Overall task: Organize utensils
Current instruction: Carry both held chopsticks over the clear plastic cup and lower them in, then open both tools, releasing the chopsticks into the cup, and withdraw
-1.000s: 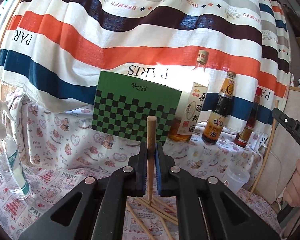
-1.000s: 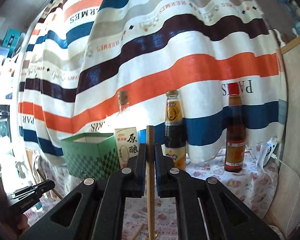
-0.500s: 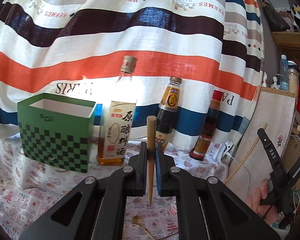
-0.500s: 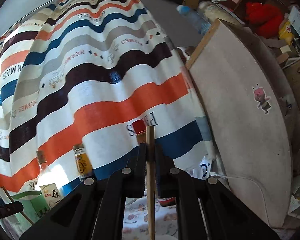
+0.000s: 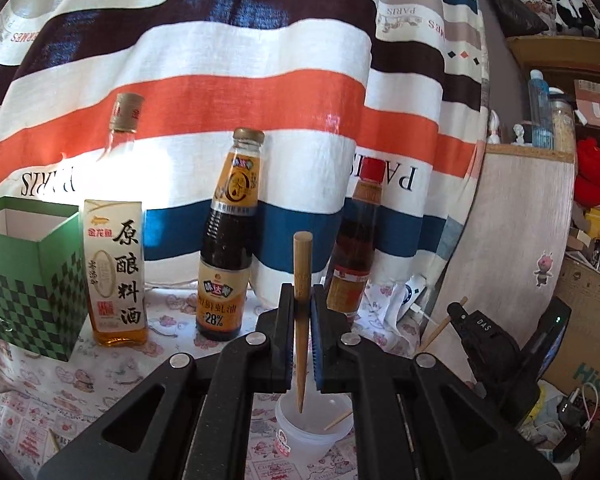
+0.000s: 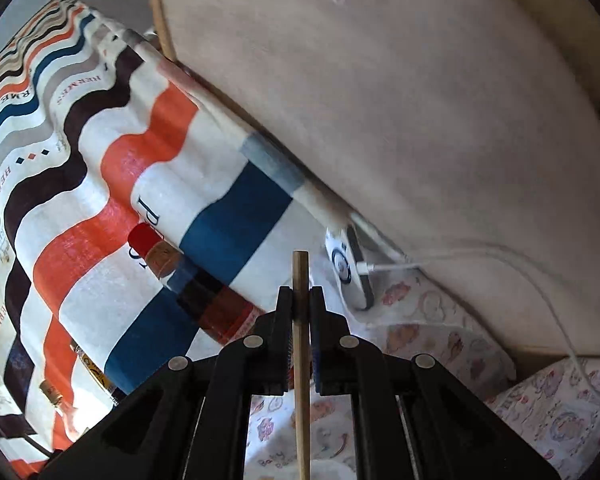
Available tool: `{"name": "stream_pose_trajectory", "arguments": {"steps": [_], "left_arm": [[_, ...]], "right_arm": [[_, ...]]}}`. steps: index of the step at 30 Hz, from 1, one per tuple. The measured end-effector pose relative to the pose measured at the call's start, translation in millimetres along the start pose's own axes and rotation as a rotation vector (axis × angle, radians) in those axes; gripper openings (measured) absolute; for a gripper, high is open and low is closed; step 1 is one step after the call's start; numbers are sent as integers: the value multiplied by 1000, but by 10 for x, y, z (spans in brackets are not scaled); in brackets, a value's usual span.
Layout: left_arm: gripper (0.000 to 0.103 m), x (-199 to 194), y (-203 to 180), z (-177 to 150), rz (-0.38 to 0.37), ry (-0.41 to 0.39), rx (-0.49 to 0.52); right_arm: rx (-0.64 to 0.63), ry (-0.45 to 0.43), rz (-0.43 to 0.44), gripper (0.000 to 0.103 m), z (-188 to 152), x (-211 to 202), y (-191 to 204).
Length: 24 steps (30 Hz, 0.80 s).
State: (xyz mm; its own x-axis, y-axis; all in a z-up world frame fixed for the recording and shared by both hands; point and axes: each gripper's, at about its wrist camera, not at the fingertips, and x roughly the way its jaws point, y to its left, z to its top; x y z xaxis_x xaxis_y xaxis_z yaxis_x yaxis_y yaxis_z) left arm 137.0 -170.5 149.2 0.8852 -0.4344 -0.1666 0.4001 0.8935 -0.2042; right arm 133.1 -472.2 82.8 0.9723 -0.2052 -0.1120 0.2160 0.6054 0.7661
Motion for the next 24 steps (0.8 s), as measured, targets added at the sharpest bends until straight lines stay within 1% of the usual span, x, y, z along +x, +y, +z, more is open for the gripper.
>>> {"name": "stream_pose_trajectory", "arguments": {"steps": [1,4,5,7,8,9,11,13,15,18,19,20,21,23,24], "left_arm": [[6,54,-1,-46,0,11,2],[6,222,0,-183,7,53,0],[6,270,1,-228,10,66,1],[6,364,-6,-308,18,94,15],[6,407,-13,-334,20,109,26],[6,440,-19,-360,23,120,39],[6,481,-19,-393,27,131,59],[6,525,5,-409,32,148,63],[6,561,42,-418,27,164,50],[8,598,110,-418,10,182,17],[10,584,128,-414,6,175,8],[20,552,137,-406,7,160,4],[31,502,141,-389,13,138,6],[39,406,137,-344,33,102,16],[40,373,143,-313,39,98,21]], "right_arm": [[-1,22,1,9,-25,51,-22],[-105,53,-22,9,-145,165,44],[-115,91,-5,9,-180,227,51],[-91,202,50,9,-243,385,23],[-90,240,76,9,-262,432,31],[-117,259,95,9,-278,454,68],[-192,251,86,9,-299,433,173],[-227,283,107,9,-315,458,249],[-233,338,131,9,-343,514,297],[-278,363,130,10,-394,546,370],[-285,376,132,11,-409,561,389],[-284,393,136,12,-418,578,400],[-280,404,139,17,-411,575,410],[-288,397,140,21,-394,534,457],[-299,389,139,26,-380,490,482]]}}
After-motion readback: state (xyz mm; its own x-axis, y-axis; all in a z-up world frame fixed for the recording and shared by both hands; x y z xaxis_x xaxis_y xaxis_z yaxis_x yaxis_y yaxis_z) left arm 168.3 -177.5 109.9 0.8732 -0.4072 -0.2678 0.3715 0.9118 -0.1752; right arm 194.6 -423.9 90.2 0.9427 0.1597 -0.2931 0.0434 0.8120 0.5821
